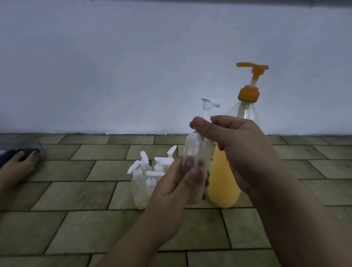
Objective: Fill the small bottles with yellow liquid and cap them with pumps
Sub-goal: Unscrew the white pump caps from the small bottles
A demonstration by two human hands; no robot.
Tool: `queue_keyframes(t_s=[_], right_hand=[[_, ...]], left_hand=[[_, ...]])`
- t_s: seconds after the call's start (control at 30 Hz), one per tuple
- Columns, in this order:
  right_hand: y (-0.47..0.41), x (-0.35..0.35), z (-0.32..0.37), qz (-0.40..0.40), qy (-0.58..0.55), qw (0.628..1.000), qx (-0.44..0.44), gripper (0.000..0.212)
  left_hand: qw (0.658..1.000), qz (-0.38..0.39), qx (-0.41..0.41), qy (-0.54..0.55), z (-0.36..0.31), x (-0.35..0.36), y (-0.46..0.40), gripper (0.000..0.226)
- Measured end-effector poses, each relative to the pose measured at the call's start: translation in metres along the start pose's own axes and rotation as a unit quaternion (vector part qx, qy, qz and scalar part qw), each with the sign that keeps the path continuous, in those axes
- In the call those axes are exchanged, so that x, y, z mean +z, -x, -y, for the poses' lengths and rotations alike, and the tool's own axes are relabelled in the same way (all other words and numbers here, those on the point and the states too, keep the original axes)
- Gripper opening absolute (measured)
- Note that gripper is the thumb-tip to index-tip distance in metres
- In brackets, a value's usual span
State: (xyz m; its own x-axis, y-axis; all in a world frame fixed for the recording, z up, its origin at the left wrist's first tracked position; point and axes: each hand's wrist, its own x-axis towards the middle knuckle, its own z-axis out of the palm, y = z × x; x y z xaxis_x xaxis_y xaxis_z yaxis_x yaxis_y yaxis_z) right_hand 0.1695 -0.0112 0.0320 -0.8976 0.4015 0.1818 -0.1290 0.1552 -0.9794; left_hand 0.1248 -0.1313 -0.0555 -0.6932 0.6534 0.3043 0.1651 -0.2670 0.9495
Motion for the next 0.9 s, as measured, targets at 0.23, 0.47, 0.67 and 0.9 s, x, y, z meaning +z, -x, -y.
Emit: queue_keyframes(t_s=[0.23,0.47,0.67,0.9], right_hand=[[-0.01,-0.01,-0.013,0.044,-0.078,0.994,0.055,0.041],[-0.01,-0.004,-0.017,0.016,-0.108,0.993,0.046,0.058],[-0.01,-0.005,-0.021,0.029,-0.129,0.99,0.048,0.06],[-0.008,-0.018,-0.021,0.006,-0.108,0.994,0.02,0.058]], left_hand=[[0.99,0.018,-0.074,0.117,0.0,-0.009,0.003,0.049],[0.99,0.0,-0.056,0.131,0.005,-0.009,0.004,0.066],[0.993,-0.001,-0.057,0.102,0.011,-0.008,0.003,0.047],[0.999,-0.01,-0.042,0.033,0.011,0.004,0.004,0.028]])
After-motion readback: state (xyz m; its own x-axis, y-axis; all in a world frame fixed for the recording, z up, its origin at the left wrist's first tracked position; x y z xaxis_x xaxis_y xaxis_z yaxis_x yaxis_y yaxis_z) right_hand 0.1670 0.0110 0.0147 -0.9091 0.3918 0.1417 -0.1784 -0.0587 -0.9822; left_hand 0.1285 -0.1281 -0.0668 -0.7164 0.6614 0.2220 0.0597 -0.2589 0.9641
